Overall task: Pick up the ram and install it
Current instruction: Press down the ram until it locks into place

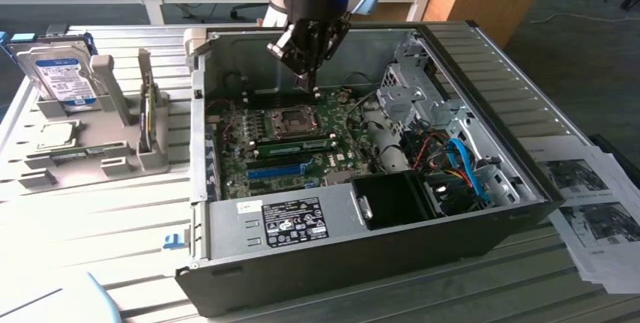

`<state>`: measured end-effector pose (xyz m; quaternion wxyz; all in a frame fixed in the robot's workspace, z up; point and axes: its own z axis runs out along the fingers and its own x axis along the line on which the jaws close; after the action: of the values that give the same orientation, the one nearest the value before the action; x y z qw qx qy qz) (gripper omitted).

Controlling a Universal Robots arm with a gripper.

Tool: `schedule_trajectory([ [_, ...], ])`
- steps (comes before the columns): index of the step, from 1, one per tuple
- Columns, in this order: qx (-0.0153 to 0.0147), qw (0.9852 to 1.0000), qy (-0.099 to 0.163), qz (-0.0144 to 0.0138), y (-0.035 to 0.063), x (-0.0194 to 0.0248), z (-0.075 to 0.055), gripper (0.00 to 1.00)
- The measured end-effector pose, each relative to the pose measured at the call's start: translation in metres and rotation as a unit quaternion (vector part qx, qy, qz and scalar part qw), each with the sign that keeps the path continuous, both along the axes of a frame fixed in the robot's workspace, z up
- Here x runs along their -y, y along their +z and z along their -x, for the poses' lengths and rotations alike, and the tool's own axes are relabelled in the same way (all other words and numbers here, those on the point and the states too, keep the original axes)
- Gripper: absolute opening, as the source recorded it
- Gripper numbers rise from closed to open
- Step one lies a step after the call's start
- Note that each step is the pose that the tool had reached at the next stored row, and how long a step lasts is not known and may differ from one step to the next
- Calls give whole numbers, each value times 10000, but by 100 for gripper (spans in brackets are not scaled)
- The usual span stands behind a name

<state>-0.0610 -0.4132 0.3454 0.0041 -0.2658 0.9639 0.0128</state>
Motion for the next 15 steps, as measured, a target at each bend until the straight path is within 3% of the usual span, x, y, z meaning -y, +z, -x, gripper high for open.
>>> schedule_trajectory([
  [4,14,9994,-346,0,-1,-1,0,9],
  [8,38,9979,-652,-1,-1,-2,0,9],
  [15,79,9930,-1176,-1,-1,-3,0,9],
])
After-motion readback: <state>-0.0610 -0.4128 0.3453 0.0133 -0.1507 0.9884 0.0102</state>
